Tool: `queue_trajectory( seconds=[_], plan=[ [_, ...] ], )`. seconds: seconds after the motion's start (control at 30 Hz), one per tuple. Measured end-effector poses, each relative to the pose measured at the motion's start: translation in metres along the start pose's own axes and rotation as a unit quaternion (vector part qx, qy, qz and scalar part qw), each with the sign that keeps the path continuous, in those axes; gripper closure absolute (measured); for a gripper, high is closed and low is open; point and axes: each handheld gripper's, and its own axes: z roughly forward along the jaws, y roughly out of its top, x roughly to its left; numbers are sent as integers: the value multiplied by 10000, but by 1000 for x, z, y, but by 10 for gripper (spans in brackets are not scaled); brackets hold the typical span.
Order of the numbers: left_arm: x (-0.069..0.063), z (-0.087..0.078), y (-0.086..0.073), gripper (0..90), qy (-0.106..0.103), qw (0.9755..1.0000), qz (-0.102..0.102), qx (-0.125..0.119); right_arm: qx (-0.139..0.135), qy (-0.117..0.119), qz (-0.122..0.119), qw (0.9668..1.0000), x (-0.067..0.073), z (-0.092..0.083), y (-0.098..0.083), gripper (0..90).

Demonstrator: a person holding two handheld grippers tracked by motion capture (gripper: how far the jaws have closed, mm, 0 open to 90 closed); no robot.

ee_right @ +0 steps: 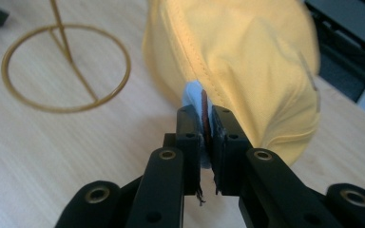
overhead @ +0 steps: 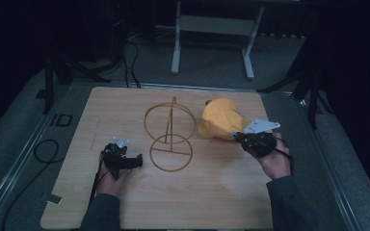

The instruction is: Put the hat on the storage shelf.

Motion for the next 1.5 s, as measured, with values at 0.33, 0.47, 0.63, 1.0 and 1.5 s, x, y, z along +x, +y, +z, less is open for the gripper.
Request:
queue_trajectory(
  seconds=[0.33, 0.47, 0.63, 1.0, 1.5],
  plan=[
    [0, 0, 0, 9, 0, 10000, 5, 2, -197, -306, -108, 9993, -23, -25, 28, 831],
    [0, 0, 0, 9, 2, 10000, -6, -6, -252, -403, -110, 9988, -28, -34, 34, 831],
    [0, 0, 0, 9, 3, 10000, -4, -6, -156, -423, -244, 9987, -25, -37, 38, 831],
    [0, 0, 0, 9, 1, 10000, 12, 6, 295, -42, -525, 9982, 0, 3, 31, 824],
    [0, 0, 0, 9, 1, 10000, 12, 6, 426, 276, -564, 9971, 3, 9, 35, 721]
  ],
)
